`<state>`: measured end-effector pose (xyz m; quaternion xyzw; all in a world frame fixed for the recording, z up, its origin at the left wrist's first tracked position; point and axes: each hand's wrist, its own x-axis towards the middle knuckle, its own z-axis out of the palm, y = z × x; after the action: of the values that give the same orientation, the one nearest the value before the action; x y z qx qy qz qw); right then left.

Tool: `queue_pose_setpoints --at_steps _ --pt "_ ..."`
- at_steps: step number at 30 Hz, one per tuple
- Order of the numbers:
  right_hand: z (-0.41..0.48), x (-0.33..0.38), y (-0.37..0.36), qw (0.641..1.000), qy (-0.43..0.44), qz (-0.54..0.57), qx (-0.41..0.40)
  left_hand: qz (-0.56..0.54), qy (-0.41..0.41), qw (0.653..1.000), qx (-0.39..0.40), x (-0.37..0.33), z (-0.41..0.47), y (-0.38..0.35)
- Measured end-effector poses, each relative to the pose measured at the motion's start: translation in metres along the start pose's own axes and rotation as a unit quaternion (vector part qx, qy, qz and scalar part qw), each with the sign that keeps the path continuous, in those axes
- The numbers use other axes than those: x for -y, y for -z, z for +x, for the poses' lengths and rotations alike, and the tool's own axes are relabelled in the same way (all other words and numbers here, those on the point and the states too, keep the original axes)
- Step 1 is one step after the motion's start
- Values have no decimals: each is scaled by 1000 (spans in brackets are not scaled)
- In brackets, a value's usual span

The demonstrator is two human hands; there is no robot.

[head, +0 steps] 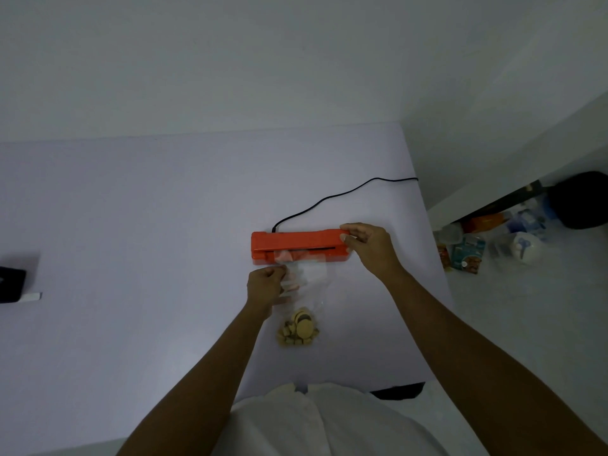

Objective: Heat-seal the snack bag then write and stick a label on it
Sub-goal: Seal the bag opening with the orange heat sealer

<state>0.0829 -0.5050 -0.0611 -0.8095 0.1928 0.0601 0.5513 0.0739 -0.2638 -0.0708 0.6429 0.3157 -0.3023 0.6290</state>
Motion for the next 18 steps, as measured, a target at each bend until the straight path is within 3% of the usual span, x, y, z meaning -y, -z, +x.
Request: queue_pose_setpoints --at_steps 18 --pt "4 -10 -4 1000 -5 11 -1 3 0 1000 -3 -1 -1 1"
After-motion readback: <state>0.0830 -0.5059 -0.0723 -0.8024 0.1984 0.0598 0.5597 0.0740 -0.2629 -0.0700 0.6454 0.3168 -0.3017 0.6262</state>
